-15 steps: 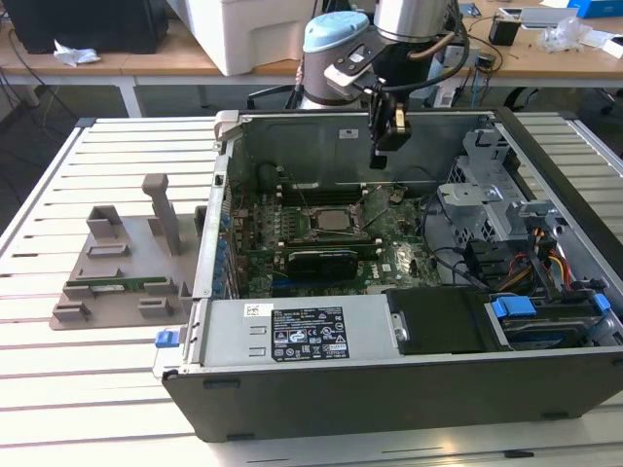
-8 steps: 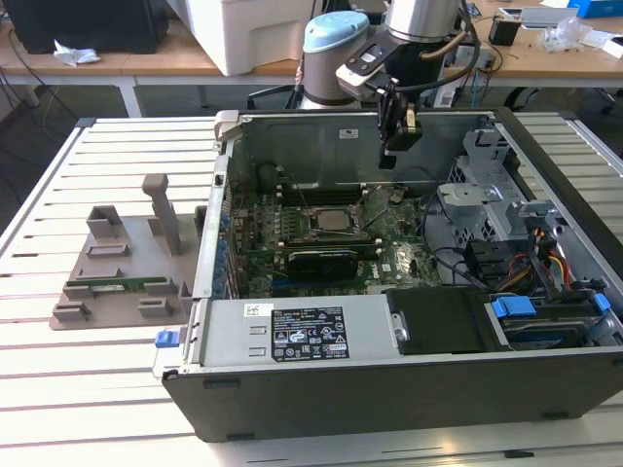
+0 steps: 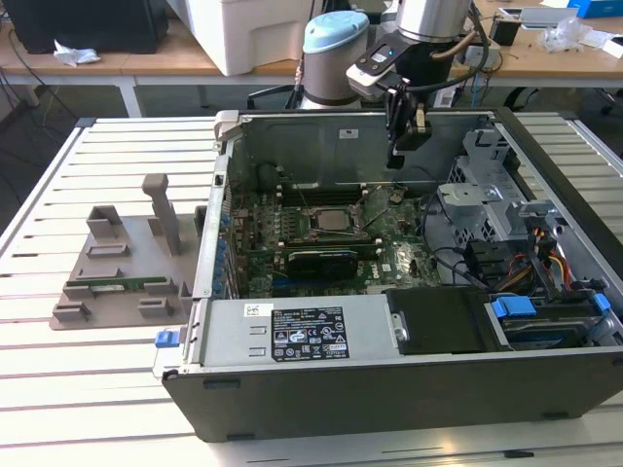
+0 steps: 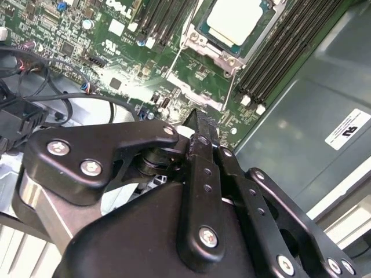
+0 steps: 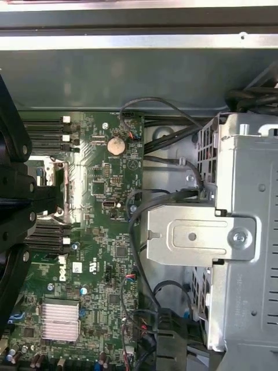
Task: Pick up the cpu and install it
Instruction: 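Close the cpu cover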
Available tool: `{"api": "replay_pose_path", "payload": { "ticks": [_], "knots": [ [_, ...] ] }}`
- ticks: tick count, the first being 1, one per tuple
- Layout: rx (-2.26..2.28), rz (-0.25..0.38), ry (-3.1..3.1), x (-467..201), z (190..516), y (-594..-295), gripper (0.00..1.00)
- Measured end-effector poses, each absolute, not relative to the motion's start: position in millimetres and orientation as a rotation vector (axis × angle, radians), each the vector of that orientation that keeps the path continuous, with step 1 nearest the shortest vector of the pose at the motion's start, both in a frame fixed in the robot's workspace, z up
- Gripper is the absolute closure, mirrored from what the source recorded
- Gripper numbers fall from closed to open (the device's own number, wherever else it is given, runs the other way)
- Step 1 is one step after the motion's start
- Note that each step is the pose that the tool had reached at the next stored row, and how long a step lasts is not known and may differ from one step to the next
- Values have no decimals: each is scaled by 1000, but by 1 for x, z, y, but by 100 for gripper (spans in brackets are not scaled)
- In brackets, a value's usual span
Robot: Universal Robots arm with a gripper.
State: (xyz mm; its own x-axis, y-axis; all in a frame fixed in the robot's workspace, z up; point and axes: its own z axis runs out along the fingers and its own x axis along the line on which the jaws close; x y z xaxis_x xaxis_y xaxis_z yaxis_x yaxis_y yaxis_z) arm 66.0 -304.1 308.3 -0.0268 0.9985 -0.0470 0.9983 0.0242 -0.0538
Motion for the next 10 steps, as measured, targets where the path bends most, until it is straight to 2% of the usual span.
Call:
{"api": "replay_pose_path", "payload": {
  "ticks": [10],
  "knots": [
    [-2189, 112, -2245, 83, 308, -304, 89]
  ]
}}
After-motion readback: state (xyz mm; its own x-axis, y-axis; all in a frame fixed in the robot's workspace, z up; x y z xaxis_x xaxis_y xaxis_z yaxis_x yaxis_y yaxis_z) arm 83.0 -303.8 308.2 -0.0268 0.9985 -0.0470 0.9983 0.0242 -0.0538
